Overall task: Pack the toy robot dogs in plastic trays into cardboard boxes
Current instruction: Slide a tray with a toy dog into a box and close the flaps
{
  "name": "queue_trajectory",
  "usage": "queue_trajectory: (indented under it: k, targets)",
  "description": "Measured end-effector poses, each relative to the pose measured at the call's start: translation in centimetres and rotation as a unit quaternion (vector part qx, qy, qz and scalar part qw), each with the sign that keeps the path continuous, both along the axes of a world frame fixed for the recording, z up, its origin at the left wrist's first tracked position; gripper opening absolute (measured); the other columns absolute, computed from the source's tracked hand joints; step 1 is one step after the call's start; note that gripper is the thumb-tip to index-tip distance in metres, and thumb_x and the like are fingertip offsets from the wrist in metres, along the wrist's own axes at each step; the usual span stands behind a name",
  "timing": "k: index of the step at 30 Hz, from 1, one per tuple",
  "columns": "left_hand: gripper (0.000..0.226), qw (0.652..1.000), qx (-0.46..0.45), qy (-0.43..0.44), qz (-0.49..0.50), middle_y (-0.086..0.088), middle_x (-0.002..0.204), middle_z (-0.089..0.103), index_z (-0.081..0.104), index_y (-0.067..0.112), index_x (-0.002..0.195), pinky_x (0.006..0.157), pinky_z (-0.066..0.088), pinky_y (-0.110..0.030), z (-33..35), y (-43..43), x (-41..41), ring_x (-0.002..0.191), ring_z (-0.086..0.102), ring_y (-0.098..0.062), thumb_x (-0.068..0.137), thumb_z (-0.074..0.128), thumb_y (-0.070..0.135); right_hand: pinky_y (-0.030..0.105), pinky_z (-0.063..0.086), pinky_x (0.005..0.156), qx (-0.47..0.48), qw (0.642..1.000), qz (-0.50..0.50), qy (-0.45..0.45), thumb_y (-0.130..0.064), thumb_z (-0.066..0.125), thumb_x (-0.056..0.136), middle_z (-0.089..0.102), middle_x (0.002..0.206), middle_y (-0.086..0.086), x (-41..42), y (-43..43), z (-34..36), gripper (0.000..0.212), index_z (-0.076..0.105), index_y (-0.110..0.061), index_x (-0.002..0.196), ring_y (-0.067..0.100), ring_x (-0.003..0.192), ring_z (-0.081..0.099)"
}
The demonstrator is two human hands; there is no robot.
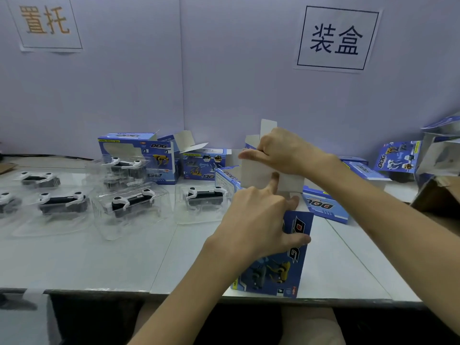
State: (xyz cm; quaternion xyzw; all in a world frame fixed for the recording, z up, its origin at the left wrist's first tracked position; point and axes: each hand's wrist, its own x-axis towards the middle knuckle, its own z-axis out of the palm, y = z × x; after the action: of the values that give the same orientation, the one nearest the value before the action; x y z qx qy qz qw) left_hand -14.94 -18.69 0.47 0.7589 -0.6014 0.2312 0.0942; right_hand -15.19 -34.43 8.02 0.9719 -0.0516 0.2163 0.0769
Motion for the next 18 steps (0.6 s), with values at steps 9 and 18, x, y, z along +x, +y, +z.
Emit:
queue_trajectory:
  k: [9,18]
  targets:
    - [0.067,0.997,-0.073,-0.014,-0.034,-0.001,0.127,0.066,0.051,0.036,0.139,0.073,0.04,-0.03,-1.0,0.2,0.3,0.103,0.065,-0.022,0.084,0.052,0.073,0.018,0.047,0.057,0.322,0.937,-0.021,0.138,-0.057,0.039,0.101,0.067,0.071,-0.002,-2.1,-1.2,2.7,0.051,0.069,-0.019,0.084,0.007,0.062,0.061]
    - [0.044,0.991,-0.132,0.003,-0.005,0.005,0.106,0.072,0.066,0.035,0.121,0.075,0.045,-0.034,-2.3,-0.6,0.0,0.1,0.064,-0.024,0.081,0.072,0.053,0.009,0.039,0.081,0.286,0.932,0.06,0.214,-0.04,0.045,0.103,0.061,0.109,-0.035,-6.2,0.8,0.0,0.034,0.056,-0.04,0.136,-0.012,0.099,0.055]
